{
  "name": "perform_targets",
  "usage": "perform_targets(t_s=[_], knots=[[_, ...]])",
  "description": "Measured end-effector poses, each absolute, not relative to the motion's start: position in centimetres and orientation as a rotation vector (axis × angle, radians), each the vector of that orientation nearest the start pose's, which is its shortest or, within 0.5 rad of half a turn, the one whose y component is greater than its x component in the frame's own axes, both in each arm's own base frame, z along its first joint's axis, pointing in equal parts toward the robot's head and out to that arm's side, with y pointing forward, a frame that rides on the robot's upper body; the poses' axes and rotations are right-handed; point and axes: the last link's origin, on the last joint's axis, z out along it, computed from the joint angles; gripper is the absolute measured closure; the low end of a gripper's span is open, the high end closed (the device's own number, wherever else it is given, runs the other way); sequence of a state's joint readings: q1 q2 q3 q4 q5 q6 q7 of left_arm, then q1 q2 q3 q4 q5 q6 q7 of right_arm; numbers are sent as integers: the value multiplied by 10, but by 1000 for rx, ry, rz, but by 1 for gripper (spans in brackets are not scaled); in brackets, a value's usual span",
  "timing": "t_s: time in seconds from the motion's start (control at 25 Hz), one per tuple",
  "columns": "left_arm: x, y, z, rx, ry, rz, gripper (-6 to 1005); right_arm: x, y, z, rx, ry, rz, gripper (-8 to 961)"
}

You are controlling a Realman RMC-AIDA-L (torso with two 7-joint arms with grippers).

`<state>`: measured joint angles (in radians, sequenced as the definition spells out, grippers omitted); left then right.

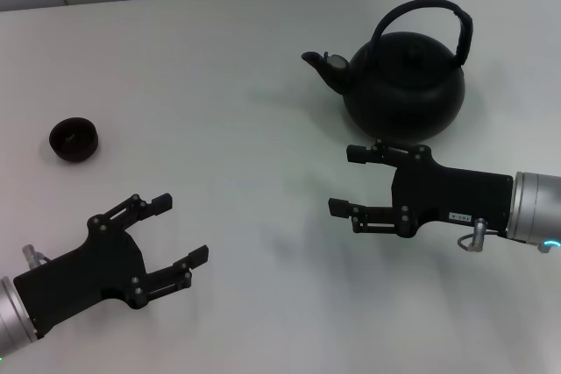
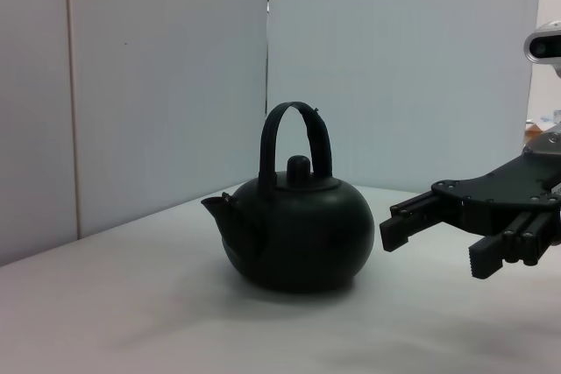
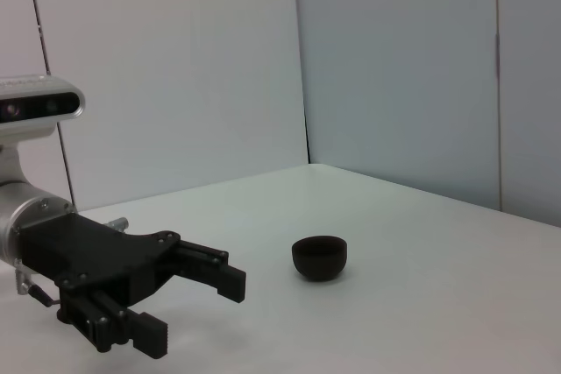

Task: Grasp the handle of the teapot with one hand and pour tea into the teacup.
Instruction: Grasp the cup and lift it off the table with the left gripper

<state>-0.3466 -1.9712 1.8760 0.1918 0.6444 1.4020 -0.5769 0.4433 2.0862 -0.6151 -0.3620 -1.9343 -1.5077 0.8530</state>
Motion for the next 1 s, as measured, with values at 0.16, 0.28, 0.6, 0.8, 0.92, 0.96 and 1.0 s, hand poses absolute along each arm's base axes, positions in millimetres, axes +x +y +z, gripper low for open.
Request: perform_targets(t_s=[0.16, 0.28, 0.6, 0.8, 0.92, 0.96, 1.0], knots=[[-313, 244, -59, -2582, -328, -799, 155, 299, 282, -42, -2623, 389, 767, 130], [-313, 244, -58, -2582, -327, -799, 154, 299, 282, -42, -2623, 390, 767, 129], [-318, 255, -38, -2348, -261, -816, 154, 300, 281, -42, -2621, 394, 765, 130], [-324, 268, -24, -2223, -305, -803, 153, 300, 280, -42, -2621, 396, 766, 129], [-332, 287, -15, -2129, -405, -762, 153, 300, 280, -42, -2623, 395, 771, 129], [-332, 291, -15, -2125, -423, -755, 153, 300, 280, -42, -2623, 397, 771, 129], [-332, 295, -15, -2120, -441, -746, 153, 299, 280, -42, -2623, 399, 772, 129]])
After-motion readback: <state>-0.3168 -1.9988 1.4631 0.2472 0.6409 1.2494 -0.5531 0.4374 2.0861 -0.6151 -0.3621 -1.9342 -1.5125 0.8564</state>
